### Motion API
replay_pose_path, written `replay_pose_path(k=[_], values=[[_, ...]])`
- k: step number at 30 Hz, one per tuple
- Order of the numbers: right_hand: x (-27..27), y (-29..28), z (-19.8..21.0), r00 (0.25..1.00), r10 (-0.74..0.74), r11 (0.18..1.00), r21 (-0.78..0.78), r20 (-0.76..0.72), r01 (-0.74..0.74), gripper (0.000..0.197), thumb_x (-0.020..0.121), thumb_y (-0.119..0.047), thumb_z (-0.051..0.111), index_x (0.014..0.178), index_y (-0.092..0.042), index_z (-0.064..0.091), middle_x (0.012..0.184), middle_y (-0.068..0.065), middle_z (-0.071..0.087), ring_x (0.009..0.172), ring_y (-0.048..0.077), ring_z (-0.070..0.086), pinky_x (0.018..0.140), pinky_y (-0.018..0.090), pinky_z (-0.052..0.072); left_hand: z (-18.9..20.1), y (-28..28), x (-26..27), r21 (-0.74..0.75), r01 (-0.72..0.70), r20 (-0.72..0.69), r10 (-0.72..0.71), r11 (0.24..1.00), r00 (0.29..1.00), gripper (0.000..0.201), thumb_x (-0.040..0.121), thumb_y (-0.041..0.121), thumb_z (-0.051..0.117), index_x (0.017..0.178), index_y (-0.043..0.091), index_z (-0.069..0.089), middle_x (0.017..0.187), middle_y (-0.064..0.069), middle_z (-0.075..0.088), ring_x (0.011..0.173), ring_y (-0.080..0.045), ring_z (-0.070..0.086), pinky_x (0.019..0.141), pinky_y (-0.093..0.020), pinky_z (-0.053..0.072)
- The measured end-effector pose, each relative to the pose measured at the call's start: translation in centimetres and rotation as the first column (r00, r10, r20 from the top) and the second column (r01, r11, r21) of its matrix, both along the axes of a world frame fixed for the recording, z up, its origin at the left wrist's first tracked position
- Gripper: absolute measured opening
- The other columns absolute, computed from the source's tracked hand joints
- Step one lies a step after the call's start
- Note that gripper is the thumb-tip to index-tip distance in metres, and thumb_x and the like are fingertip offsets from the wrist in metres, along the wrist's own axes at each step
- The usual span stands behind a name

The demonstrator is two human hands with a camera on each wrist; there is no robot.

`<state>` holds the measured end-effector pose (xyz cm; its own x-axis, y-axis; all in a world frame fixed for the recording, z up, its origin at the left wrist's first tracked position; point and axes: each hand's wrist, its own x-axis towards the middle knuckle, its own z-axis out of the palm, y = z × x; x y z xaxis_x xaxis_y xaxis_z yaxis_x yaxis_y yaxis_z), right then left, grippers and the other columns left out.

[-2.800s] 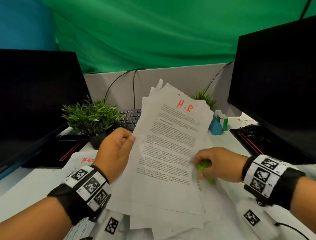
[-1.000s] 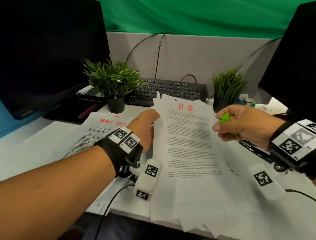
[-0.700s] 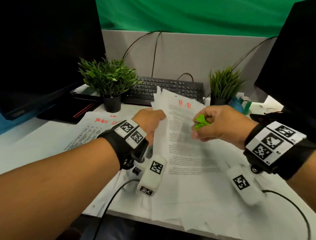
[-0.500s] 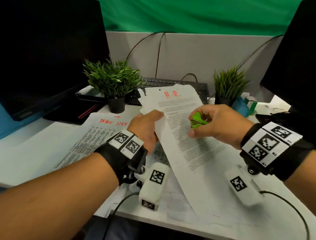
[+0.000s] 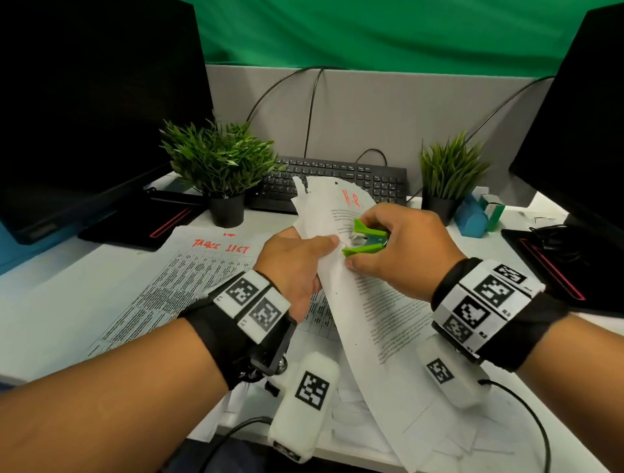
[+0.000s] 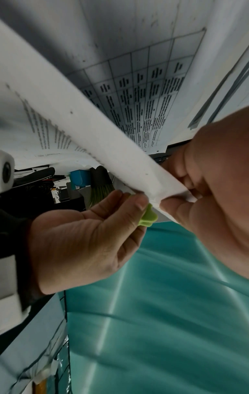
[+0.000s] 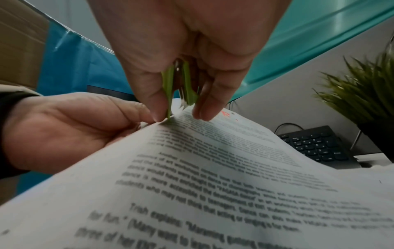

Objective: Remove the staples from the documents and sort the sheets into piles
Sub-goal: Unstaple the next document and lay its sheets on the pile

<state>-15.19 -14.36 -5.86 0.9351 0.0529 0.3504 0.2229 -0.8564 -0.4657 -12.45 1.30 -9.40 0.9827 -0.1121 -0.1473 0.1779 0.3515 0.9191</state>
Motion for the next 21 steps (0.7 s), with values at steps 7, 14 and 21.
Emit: replay_pose_path(k=[7,14,21], values=[[-0.5,0.5,0.6,0.999,0.025,0.992,-0.127,0.034,-0.020,0.053,0.076,-0.043,0.080,0.125,-0.024,0.069,0.123,-0.004,0.069,0.111,0.014,0.061,0.098,0.027,0.049,0.3,0.1,-0.8,0.041,0.018,0.073,-0.021,0.999,0.997,0.024,0.099,0.003,0.059,0.120,0.007,0.068,0.109,-0.015,0.078,0.101,-0.036,0.075,0.089,-0.054,0.060],[-0.2,0.8,0.7,0.999,0.001,0.980,-0.198,0.046,0.008,0.049,0.080,-0.047,0.076,0.122,-0.024,0.070,0.117,-0.002,0.071,0.106,0.017,0.063,0.094,0.034,0.053,0.6,-0.2,-1.3,0.066,0.017,0.100,-0.023,0.998,0.995,0.023,0.100,0.005,0.058,0.119,0.010,0.070,0.108,-0.012,0.078,0.101,-0.034,0.075,0.088,-0.052,0.061],[0.2,0.8,0.1,1.000,0.000,0.984,-0.179,0.029,0.005,0.029,0.083,-0.042,0.073,0.106,-0.024,0.073,0.097,-0.003,0.073,0.092,0.016,0.065,0.083,0.029,0.053,0.4,-0.3,-1.0,0.069,-0.005,0.059,0.001,0.998,0.998,0.021,0.099,0.004,0.059,0.118,0.006,0.067,0.110,-0.016,0.077,0.103,-0.040,0.073,0.087,-0.054,0.061]])
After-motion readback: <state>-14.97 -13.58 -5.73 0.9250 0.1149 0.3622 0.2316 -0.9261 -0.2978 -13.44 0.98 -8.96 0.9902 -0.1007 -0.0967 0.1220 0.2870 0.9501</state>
